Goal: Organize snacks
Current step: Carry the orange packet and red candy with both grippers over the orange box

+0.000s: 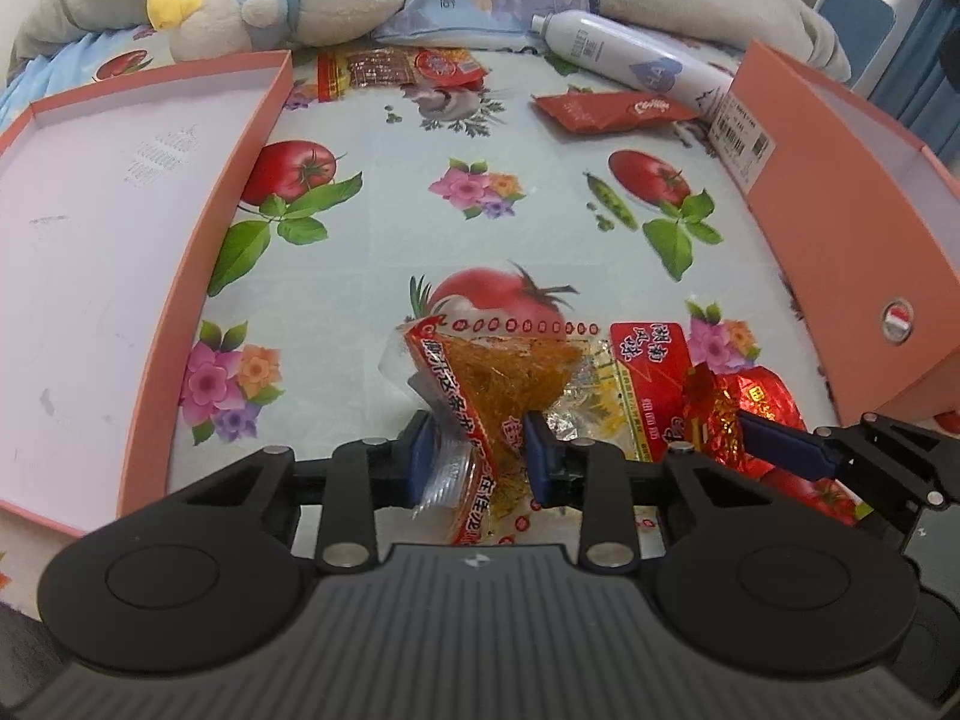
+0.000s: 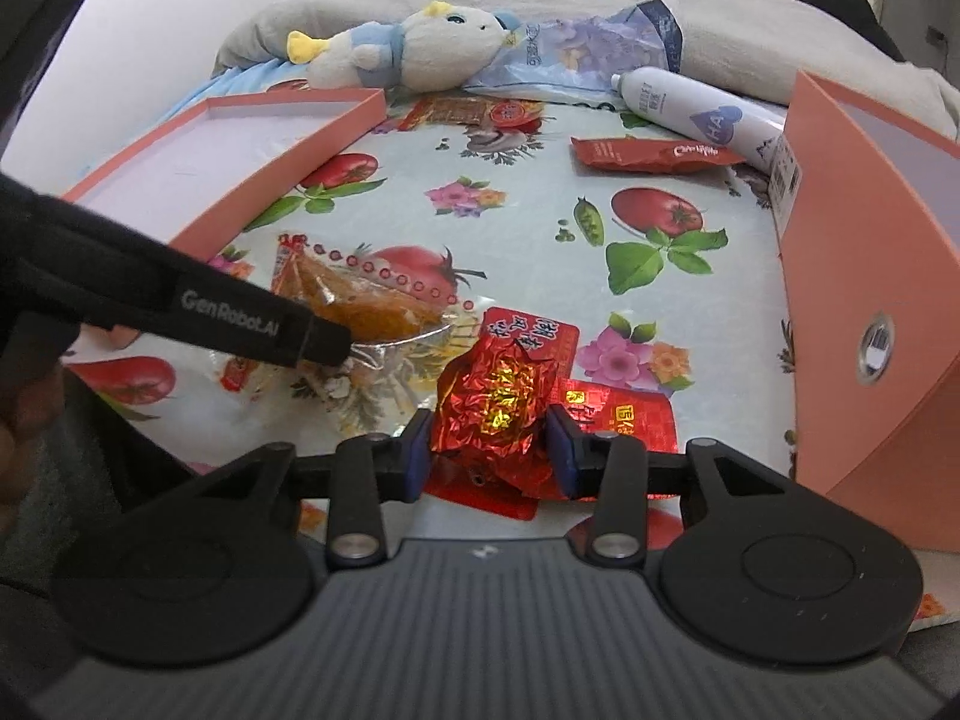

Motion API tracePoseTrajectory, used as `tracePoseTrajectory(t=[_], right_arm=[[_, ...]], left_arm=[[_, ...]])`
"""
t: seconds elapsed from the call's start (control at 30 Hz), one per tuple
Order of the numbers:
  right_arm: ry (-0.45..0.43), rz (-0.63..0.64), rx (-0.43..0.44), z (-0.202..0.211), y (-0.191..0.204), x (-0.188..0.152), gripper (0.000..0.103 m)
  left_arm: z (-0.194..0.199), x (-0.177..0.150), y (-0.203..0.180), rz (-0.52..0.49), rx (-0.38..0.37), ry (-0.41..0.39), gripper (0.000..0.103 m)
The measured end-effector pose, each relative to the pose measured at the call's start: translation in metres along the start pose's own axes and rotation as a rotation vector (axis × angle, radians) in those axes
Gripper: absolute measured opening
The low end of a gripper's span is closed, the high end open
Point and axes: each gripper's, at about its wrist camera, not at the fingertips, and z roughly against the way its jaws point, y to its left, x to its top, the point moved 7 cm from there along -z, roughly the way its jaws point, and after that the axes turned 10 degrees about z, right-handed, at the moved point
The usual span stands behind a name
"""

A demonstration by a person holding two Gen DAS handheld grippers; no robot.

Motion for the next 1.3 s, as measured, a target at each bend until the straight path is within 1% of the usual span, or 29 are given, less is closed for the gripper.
tracePoseTrajectory(t=[0.1, 0.3, 0.37, 0.53, 0.63, 0.77, 0.9, 1.03, 1.3], right_arm=[[-0.01, -0.007, -0.013, 0.009, -0.004, 0.005, 0.043], [-0.026, -0.012, -0.044, 0.026, -0.014, 0.014, 0.043], [-0.033, -0.011, -0.052, 0.032, -0.017, 0.018, 0.043], [-0.053, -0.048, -0.053, 0.049, -0.024, 0.032, 0.043], [-0.08, -0.06, -0.045, 0.064, -0.027, 0.044, 0.043], [-0.127, -0.038, -0.057, 0.087, -0.031, 0.064, 0.043], [-0.174, -0.042, -0.07, 0.112, -0.041, 0.082, 0.043], [-0.221, -0.049, -0.093, 0.136, -0.054, 0.098, 0.043], [-0.316, -0.049, -0.144, 0.18, -0.084, 0.129, 0.043]], left_arm=[[0.007, 0.001, 0.0, 0.015, -0.009, -0.016, 0.035], [0.019, 0.005, 0.008, 0.088, -0.032, -0.042, 0.035], [0.025, 0.008, 0.008, 0.099, -0.034, -0.055, 0.035], [0.047, 0.018, 0.003, 0.123, -0.048, -0.08, 0.035], [0.066, 0.028, -0.002, 0.134, -0.065, -0.111, 0.035], [0.099, 0.043, -0.012, 0.149, -0.093, -0.171, 0.035], [0.129, 0.059, -0.022, 0.162, -0.113, -0.209, 0.035], [0.154, 0.076, -0.037, 0.152, -0.13, -0.253, 0.035], [0.196, 0.103, -0.085, 0.12, -0.209, -0.319, 0.035]])
